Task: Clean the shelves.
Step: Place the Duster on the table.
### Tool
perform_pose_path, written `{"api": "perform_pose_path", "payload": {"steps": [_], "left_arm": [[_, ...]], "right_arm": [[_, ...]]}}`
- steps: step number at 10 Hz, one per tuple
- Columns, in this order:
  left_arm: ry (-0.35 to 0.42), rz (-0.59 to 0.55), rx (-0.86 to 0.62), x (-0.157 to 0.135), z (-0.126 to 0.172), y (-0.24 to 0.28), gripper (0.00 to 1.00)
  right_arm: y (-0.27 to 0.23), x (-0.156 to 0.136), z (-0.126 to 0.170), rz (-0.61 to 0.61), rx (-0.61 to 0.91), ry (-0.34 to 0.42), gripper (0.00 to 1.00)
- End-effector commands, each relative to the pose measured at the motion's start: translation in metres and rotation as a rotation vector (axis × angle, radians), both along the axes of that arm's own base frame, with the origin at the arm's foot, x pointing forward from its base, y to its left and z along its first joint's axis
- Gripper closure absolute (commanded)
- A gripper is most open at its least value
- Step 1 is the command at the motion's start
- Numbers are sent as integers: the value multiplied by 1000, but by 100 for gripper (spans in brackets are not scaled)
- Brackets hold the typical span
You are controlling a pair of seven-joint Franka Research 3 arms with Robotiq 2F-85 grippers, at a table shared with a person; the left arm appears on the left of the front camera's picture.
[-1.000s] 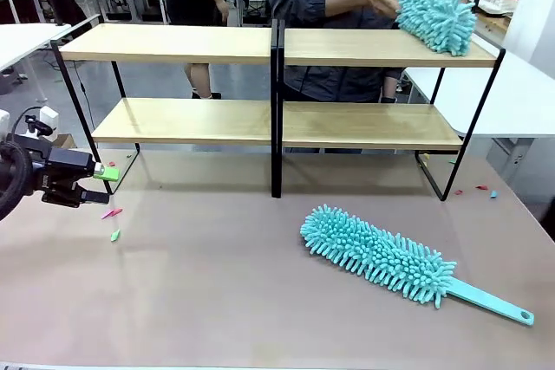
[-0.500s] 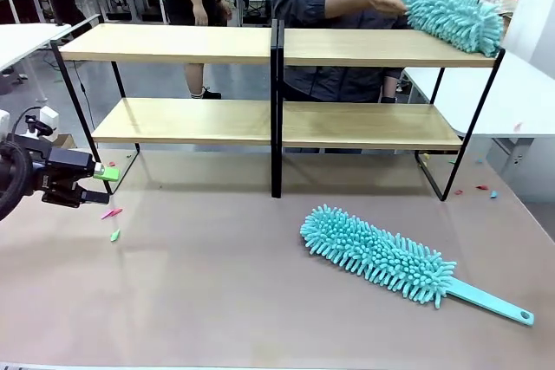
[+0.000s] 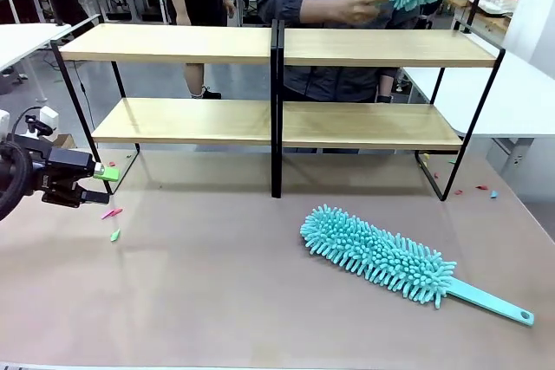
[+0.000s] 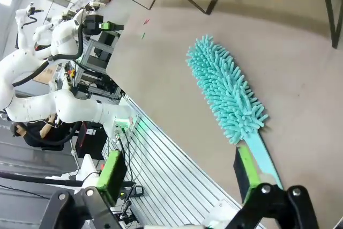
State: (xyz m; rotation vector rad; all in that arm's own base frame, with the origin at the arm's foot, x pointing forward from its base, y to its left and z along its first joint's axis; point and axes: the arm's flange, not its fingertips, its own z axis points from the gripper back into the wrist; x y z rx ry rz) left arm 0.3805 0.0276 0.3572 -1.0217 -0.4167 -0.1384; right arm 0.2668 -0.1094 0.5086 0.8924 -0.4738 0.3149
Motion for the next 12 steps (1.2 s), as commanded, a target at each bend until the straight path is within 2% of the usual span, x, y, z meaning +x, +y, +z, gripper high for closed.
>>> {"api": "perform_pose_path", "payload": {"steps": [1, 12], "left_arm": [[3, 5, -15, 0, 3, -2, 0], [3, 5, -15, 0, 3, -2, 0]], "right_arm": [[1, 3, 3, -2, 4, -25, 0], [1, 3, 3, -2, 4, -25, 0]]}}
